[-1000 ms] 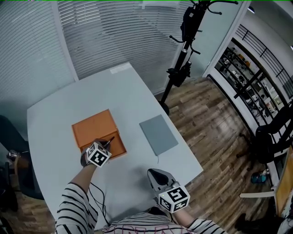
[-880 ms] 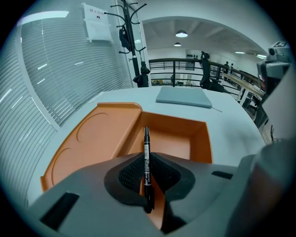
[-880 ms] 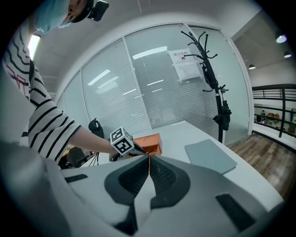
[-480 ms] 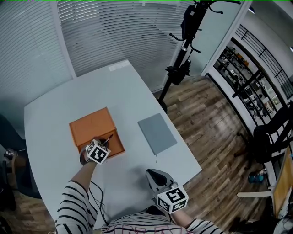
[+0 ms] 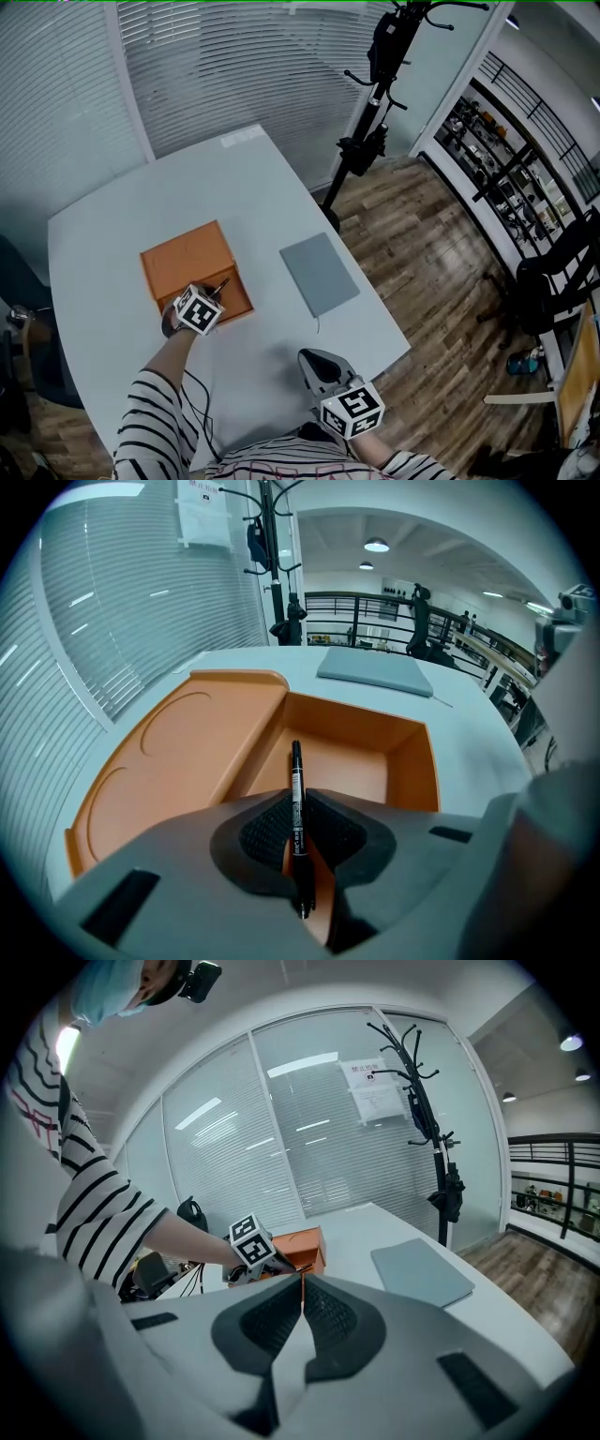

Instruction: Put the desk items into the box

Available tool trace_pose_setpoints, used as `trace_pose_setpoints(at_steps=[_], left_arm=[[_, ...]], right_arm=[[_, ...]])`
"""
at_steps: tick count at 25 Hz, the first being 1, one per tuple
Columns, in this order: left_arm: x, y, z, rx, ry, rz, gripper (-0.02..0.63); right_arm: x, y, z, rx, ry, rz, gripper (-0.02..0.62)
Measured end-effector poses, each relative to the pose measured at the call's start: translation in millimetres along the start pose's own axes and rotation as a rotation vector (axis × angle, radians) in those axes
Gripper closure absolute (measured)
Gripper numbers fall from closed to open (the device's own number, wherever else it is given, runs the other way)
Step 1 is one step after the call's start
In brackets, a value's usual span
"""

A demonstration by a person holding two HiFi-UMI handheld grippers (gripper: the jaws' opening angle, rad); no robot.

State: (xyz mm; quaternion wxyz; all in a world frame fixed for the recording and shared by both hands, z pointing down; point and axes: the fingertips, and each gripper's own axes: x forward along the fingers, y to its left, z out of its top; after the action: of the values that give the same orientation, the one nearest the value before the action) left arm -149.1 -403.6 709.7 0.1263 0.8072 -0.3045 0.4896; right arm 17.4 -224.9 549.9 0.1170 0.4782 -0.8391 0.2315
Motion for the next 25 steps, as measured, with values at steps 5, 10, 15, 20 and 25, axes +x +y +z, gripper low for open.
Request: trace_pose_setpoints(at_steps=[5, 10, 15, 20, 25], left_arm=[[5, -3, -11, -0.006, 0.035, -0.007, 0.555], [5, -5, -11, 0.002, 0.034, -0.005, 0.555], [-2, -2, -8, 0.013, 0.022, 0.020, 0.554], [-13, -2, -2, 0.021, 0.003, 0.038, 0.552], [-32, -3, 9, 0.010, -0.047, 0.082, 0.552]], right_arm=[[-3, 1, -3, 0.003, 0.002, -0.005, 0.569], [-9, -2, -3, -0.002, 0.000, -0.012, 0.569], [-15, -3, -2, -0.004, -0.005, -0.016, 0.569], [-16, -2, 0, -0.009, -0.014, -0.002, 0.569], [-17, 0, 4, -0.025, -0.025, 0.031, 0.569]])
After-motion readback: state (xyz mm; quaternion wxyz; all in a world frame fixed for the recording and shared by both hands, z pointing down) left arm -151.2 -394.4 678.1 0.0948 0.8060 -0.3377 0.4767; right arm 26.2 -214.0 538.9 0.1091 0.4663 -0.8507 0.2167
